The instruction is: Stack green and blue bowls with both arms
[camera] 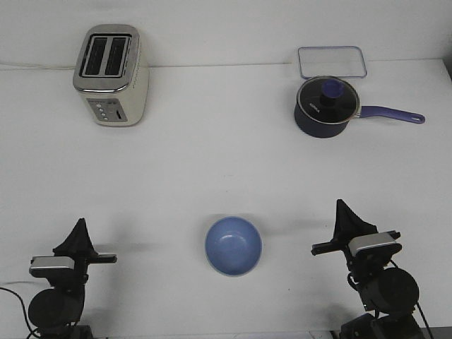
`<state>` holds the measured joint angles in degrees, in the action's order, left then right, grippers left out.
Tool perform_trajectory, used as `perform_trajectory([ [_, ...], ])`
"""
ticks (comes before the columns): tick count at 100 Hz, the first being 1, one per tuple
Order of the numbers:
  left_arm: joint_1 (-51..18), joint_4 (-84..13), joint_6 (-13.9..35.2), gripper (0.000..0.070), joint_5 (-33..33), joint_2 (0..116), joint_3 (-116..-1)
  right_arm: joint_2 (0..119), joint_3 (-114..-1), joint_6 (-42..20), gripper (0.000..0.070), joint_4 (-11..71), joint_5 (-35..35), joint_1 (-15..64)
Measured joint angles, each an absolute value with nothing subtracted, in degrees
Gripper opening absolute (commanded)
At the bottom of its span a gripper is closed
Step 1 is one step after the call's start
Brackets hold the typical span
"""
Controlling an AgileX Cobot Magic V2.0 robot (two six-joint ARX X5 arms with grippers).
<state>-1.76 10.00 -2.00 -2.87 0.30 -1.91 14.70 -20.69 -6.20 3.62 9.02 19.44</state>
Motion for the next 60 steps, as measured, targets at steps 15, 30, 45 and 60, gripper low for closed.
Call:
perform_trajectory([
  [15, -1.76, 10.0, -2.0, 0.0015, -2.87, 0.3, -1.91, 14.7, -20.69, -6.15, 0.0, 3.64, 9.04, 19.44],
  [30, -1.76, 9.98, -2.0, 0.0015, -2.87, 0.3, -1.91, 14.55, -20.67, -2.61, 0.0, 3.7, 9.78, 18.96],
  [45, -1.76, 9.98, -2.0, 0.0015, -2.87, 0.3, -1.91, 10.81, -17.39, 4.1, 0.0, 3.84, 10.02, 12.86],
  [60, -1.76, 9.96, -2.0, 0.0015, -2.87, 0.3, -1.91, 4.93, -10.9, 7.07, 0.0, 5.17, 4.95, 5.02],
])
